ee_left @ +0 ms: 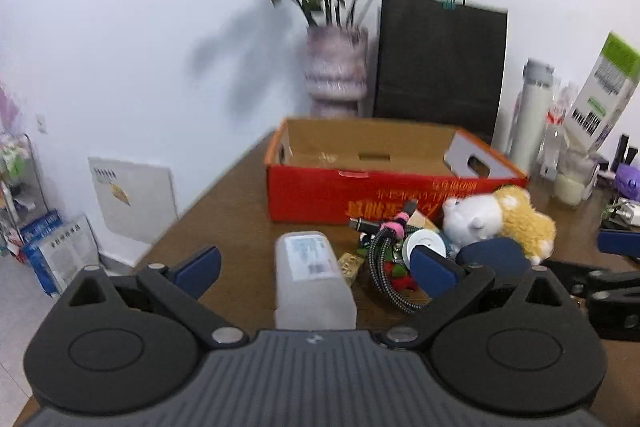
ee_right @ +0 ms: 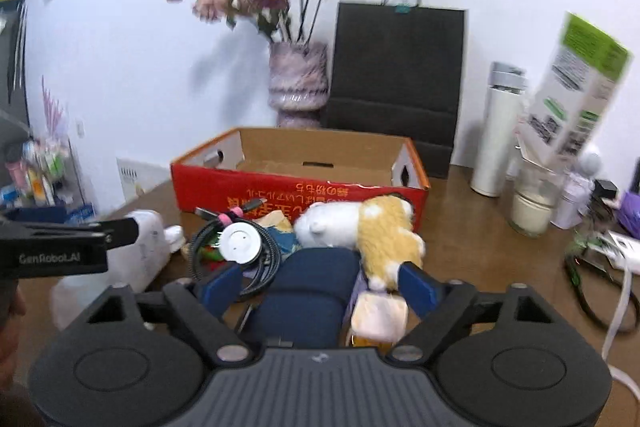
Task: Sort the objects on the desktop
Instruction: 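Grasp the navy pouch with the right tool while the left grasps the white container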
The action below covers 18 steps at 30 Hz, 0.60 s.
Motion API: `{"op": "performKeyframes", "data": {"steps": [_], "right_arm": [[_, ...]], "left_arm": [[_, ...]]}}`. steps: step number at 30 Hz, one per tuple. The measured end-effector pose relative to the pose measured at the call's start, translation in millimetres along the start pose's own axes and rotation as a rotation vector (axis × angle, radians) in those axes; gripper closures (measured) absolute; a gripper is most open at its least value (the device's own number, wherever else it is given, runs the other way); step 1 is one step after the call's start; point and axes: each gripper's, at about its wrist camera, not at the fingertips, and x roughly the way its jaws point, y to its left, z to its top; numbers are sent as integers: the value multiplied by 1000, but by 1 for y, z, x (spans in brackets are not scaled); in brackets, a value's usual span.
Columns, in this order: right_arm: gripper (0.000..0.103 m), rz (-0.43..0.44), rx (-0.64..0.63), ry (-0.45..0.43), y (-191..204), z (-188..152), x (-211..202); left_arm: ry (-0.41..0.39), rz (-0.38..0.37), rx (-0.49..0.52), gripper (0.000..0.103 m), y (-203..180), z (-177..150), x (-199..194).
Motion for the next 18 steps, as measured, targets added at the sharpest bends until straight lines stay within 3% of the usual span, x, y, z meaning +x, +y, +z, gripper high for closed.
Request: {"op": "performKeyframes", "data": {"steps": [1, 3, 7, 8, 11, 18], "right_arm": [[21, 4, -8, 37, 0, 5, 13], [25, 14, -6, 92, 2, 8, 35], [30, 7, -37, 169, 13, 4, 63], [32, 9, -36, 195, 15, 2, 71], [39, -33, -66, 210, 21, -4, 82], [43, 3, -17, 157, 12, 3, 57]], "left_arm": [[36, -14, -3, 10, 0, 0, 10], [94, -38, -26, 33, 3, 2, 23], [156, -53, -51, 48, 8, -6, 35], [154, -51, -55, 58, 9, -6, 36], [134, -56, -66, 60, 12, -7, 33], [32, -83, -111, 60, 16, 15, 7]]}}
